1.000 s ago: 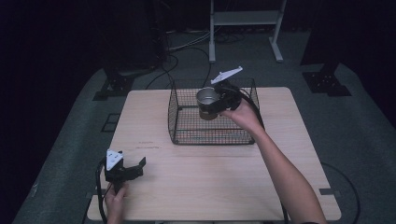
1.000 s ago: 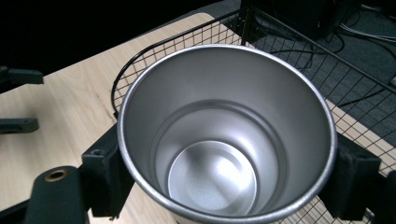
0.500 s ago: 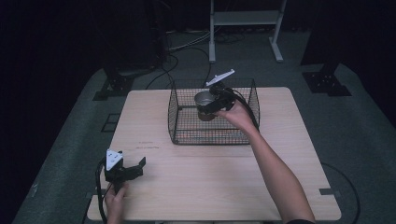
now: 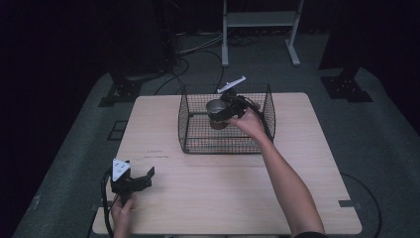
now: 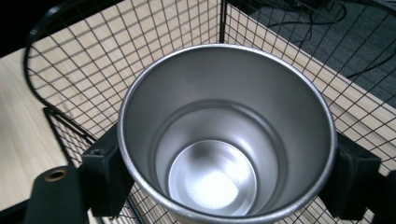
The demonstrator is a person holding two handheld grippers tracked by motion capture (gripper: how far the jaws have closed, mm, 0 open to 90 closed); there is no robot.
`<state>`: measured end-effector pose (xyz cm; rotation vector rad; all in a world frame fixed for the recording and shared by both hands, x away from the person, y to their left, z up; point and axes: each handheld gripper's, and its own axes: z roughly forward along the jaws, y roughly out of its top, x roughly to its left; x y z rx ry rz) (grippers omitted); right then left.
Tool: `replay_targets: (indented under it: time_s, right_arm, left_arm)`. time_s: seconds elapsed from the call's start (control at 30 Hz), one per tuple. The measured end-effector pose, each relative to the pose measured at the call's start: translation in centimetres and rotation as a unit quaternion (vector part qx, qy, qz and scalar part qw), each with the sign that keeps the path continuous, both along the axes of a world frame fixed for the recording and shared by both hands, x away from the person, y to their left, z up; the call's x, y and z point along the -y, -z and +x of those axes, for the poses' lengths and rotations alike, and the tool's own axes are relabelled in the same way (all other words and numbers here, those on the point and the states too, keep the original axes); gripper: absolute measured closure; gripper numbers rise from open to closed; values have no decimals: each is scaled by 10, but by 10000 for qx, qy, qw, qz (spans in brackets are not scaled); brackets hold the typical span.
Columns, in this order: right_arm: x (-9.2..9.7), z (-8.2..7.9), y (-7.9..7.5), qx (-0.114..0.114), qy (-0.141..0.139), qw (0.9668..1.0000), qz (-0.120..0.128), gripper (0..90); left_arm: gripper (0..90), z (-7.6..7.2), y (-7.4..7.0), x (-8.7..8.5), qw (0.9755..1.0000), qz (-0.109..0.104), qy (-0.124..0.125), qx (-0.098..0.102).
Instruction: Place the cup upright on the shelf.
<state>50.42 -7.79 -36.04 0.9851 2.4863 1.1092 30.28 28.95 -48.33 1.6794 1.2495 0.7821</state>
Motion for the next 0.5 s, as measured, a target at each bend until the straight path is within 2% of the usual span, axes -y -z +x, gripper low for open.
replay_targets:
  time_s: [0.27, 0.5]
  right_arm:
    - [-1, 5, 10, -41, 12, 9999, -150, 179]
    - [1, 10, 15, -123, 57, 9998, -143, 179]
  left_arm:
    - [0, 0, 0, -1, 10000, -29, -1, 5]
    - [0, 0, 0, -1, 10000, -25, -2, 4]
